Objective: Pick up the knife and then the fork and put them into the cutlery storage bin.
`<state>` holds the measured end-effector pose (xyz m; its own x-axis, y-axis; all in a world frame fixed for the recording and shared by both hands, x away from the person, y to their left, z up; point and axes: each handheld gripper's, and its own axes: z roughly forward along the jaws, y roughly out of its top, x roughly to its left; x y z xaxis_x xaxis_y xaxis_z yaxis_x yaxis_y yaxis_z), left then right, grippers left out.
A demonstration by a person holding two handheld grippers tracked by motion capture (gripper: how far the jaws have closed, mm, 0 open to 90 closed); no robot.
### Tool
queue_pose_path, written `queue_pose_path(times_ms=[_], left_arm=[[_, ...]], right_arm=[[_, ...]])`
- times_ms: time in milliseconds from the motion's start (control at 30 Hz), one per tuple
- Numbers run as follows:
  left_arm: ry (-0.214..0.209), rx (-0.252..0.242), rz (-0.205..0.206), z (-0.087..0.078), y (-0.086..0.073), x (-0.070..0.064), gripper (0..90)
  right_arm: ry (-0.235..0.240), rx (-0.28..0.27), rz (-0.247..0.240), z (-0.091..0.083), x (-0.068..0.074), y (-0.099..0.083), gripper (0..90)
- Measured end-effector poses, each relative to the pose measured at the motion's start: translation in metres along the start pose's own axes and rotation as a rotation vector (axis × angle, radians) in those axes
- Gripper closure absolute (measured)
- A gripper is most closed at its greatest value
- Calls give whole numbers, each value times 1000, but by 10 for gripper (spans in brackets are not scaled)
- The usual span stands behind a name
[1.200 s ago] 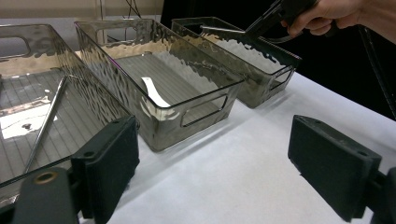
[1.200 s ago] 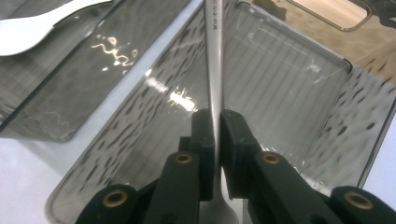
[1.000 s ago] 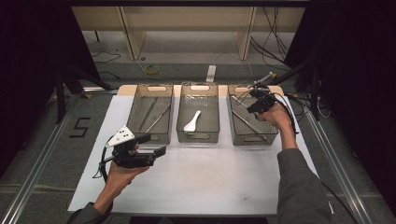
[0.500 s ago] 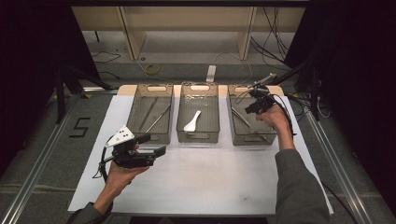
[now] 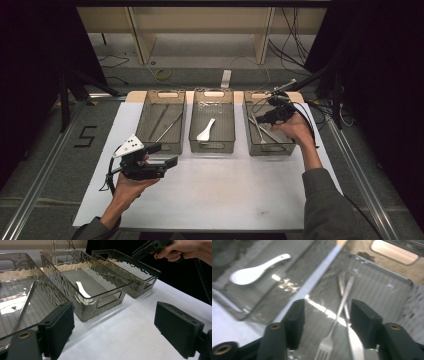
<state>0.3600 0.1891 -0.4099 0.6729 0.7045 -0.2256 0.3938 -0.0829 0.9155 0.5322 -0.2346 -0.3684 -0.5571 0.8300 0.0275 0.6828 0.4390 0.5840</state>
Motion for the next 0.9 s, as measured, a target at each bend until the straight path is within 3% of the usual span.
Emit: queue_pose_path(times_ms=[233, 500, 700, 900], left_arm=[[-1, 2, -5, 0, 0, 2, 158], [1, 8, -11, 0, 0, 4, 158], [1, 9, -14, 0, 0, 4, 158], [-4, 14, -13, 0, 0, 5, 157]], right_arm=[[43, -96, -15, -15, 28, -13, 364], [93, -218, -9, -30, 55, -38, 340], [135, -296, 8, -36, 67, -60, 328], [153, -332, 9, -40, 75, -75, 311]])
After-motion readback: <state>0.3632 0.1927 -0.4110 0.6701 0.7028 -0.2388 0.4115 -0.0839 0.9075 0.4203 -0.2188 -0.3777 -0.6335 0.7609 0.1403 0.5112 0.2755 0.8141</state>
